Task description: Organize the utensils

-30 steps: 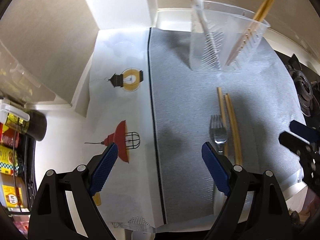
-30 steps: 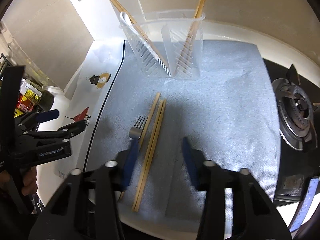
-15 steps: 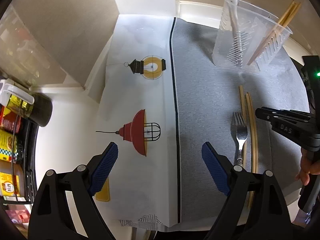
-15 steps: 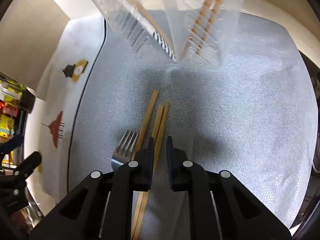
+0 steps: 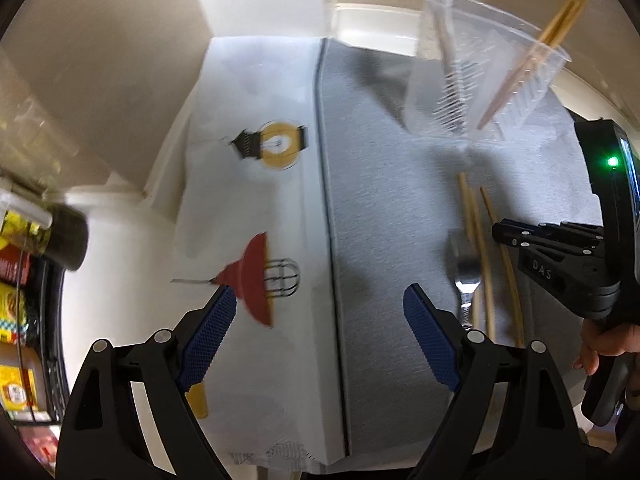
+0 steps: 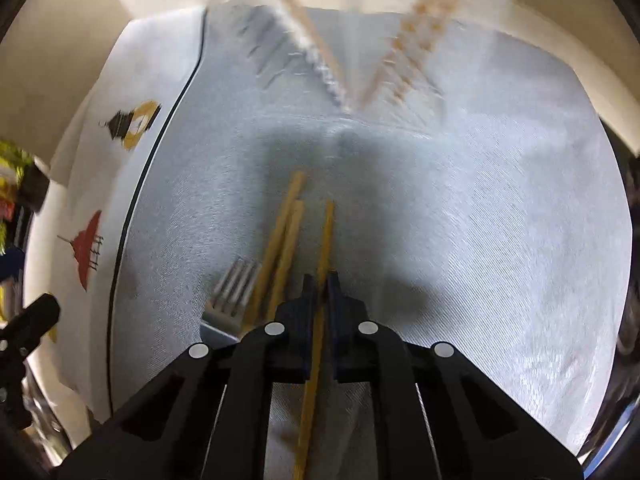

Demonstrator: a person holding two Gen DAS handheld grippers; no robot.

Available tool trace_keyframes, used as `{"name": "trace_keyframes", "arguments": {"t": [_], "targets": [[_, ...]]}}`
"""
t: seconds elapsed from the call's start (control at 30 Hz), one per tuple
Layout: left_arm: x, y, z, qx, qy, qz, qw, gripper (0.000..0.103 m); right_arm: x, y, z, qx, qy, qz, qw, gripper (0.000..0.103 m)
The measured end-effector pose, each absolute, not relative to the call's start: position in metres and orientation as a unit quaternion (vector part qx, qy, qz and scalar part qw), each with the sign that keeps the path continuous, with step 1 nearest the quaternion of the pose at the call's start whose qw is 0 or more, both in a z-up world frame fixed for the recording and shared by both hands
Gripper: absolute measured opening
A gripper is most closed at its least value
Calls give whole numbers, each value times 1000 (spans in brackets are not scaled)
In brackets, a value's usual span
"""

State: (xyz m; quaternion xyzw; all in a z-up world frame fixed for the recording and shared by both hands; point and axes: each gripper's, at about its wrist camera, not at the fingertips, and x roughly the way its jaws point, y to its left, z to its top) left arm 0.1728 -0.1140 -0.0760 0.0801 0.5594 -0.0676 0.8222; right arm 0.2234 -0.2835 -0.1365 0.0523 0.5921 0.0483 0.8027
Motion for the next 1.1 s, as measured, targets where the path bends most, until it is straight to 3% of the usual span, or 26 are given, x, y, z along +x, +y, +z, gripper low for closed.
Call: {"name": "trace_keyframes", "arguments": {"t": [0.23, 0.4, 0.67, 0.77, 0.87, 1.1], "targets": [[191, -150, -78, 55, 570, -182, 799, 82, 202, -316, -138, 78, 597, 18, 799, 6], [208, -180, -105, 69, 607, -221, 760, 67, 187, -327, -136, 91, 595, 9, 799, 6], [229, -206, -141, 68, 656, -241, 712, 61, 172, -366, -136, 106, 594, 2, 798, 7], [232, -207, -146, 58, 664, -238, 706, 54, 166, -374, -133, 109, 593, 1, 798, 6], [233, -209, -146, 43, 669, -249, 699, 26, 163, -378, -133, 108, 594, 2, 797, 6], [229, -200, -121, 38, 633, -257, 729, 23, 168, -375, -128, 102, 589, 9, 802, 6]]}}
